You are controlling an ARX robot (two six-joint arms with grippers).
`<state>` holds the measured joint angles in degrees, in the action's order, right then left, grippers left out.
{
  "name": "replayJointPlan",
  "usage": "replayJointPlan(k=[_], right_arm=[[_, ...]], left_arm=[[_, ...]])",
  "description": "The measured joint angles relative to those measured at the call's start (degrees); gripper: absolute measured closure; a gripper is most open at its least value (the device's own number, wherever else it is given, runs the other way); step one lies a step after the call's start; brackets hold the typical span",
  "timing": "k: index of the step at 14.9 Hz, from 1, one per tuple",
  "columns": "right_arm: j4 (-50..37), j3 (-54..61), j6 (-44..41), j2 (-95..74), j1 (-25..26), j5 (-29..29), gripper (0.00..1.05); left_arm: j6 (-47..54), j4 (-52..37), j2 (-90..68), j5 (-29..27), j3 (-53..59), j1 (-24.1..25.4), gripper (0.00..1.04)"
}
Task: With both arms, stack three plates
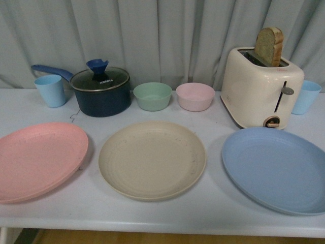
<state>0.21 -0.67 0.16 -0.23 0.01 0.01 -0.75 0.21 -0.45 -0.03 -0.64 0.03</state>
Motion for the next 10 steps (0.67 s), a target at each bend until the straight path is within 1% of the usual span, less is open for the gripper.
replayJointPlan(k=[10], right_arm=[[0.00,0.00,0.00,0.00,0.00,0.00,0.06]], left_arm=[[0.00,0.00,0.00,0.00,0.00,0.00,0.07]])
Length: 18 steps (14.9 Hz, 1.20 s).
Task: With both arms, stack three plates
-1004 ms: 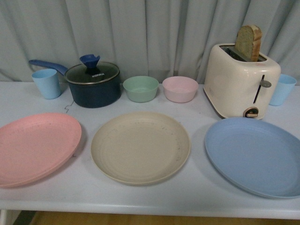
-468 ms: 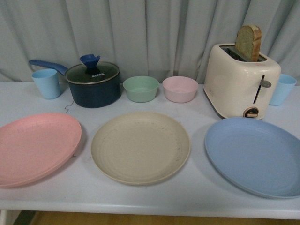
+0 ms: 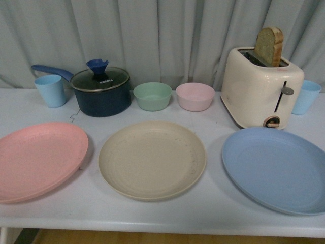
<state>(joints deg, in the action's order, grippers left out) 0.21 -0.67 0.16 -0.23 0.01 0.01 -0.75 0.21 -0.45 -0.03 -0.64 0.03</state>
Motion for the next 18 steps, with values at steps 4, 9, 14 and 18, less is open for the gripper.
replayJointPlan(k=[4,9,14,18], right_arm=[[0.00,0.00,0.00,0.00,0.00,0.00,0.06],[0.00,0.00,0.00,0.00,0.00,0.00,0.06],[0.00,0.00,0.00,0.00,0.00,0.02,0.06],[0.00,0.00,0.00,0.00,0.00,0.00,0.06]], left_arm=[[0.00,0.00,0.00,0.00,0.00,0.00,0.07],[-0.02,0.00,0.00,0.00,0.00,0.00,0.07],[0.00,-0.02,0.00,0.00,0.00,0.00,0.07],[-0.02,-0.02,0.00,0.00,0.00,0.00,0.07]])
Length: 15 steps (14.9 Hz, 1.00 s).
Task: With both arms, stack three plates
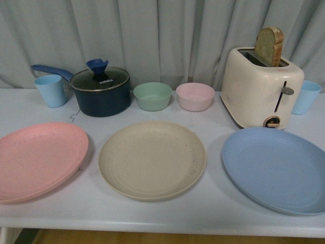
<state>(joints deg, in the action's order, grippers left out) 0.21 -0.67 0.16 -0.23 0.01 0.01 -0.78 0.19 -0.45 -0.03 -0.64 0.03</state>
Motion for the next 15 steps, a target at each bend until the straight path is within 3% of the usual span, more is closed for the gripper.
replayJointPlan(k=[15], right_arm=[[0.00,0.00,0.00,0.00,0.00,0.00,0.06]], left_arm=[[0.00,0.02,0.00,0.00,0.00,0.00,0.07]])
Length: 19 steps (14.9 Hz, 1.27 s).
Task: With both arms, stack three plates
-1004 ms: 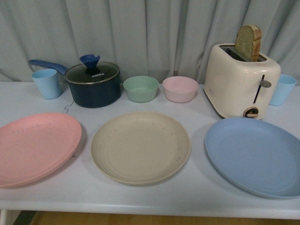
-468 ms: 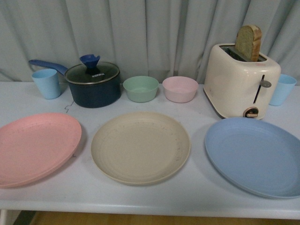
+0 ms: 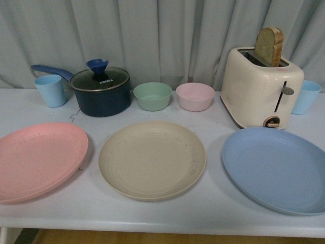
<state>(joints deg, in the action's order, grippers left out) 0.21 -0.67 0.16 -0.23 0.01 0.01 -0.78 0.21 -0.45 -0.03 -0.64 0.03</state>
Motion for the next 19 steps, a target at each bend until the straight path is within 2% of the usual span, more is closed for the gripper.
replayJointPlan(k=[1,2,3,4,5,6,8,9,10,13,15,19], right_arm=[[0.00,0.00,0.00,0.00,0.00,0.00,0.06],[-0.02,0.00,0.00,0.00,0.00,0.00,0.06],[0.02,0.00,0.00,0.00,0.00,0.02,0.06],[-0.11,0.00,-0.07,0.00,0.00,-0.17,0.06],[0.11,0.00,-0.04,-0.02,-0.02,0.04,0.06],[0.02,0.00,-0.07,0.00,0.00,-0.02,0.06],[0.02,0.00,-0.04,0.00,0.00,0.02,0.06],[0.02,0.00,-0.04,0.00,0.00,0.00,0.06],[-0.02,0.00,-0.07,0.00,0.00,0.00,0.06],[0.00,0.00,-0.04,0.00,0.00,0.02,0.06],[-0.02,0.00,-0.04,0.00,0.00,0.00,0.06],[0.00,0.00,-0.04,0.00,0.00,0.00,0.06]], left_arm=[[0.02,0.00,0.00,0.00,0.00,0.00,0.07],[-1.16,5.03,-1.05,-3.17,-1.38,-1.03,0.07],[-4.26,15.91,-7.93,-11.80,-6.51,-3.65,0.07],[-5.97,23.21,-16.41,-17.88,-12.39,-1.51,0.07],[-5.01,18.86,-22.80,-16.90,-19.19,6.93,0.07],[-3.23,10.64,-28.68,-11.78,-24.04,11.87,0.07],[0.39,-2.75,-46.66,-2.23,-28.44,17.75,0.07],[3.65,-8.11,-56.43,-0.48,-30.23,18.53,0.07],[6.93,-12.50,-69.09,3.69,-34.23,20.52,0.07],[10.84,-15.74,-91.38,8.52,-43.30,24.15,0.07],[11.65,-16.22,-98.47,11.39,-43.43,24.00,0.07],[12.26,-20.72,-106.16,12.15,-47.45,22.25,0.07]])
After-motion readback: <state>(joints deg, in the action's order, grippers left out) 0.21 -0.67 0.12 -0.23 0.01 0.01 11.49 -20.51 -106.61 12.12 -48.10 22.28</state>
